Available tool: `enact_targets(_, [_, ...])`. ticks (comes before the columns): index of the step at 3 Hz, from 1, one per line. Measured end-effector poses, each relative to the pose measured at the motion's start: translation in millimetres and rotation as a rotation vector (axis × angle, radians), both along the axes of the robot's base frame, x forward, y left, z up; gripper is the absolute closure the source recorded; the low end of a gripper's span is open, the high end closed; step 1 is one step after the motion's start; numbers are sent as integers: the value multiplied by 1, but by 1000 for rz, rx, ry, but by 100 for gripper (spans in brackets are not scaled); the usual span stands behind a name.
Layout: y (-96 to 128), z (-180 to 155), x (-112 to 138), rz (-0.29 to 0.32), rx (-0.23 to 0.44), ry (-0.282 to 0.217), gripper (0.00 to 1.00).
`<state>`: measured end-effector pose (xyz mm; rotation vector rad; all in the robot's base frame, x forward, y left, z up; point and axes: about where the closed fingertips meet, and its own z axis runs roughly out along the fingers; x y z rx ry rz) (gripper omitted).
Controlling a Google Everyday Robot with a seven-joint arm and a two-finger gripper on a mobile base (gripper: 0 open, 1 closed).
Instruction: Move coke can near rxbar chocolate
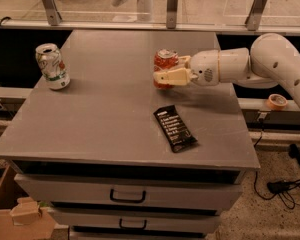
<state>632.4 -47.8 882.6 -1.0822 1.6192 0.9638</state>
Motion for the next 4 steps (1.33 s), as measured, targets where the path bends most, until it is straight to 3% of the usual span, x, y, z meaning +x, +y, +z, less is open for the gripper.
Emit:
enact_targets(1, [-9, 10, -19, 2, -9, 5, 100])
enact_targets(2, [-22, 7, -30, 3, -7, 37, 82])
enact_targets(4, [-42, -7, -33, 18, 4, 79, 36])
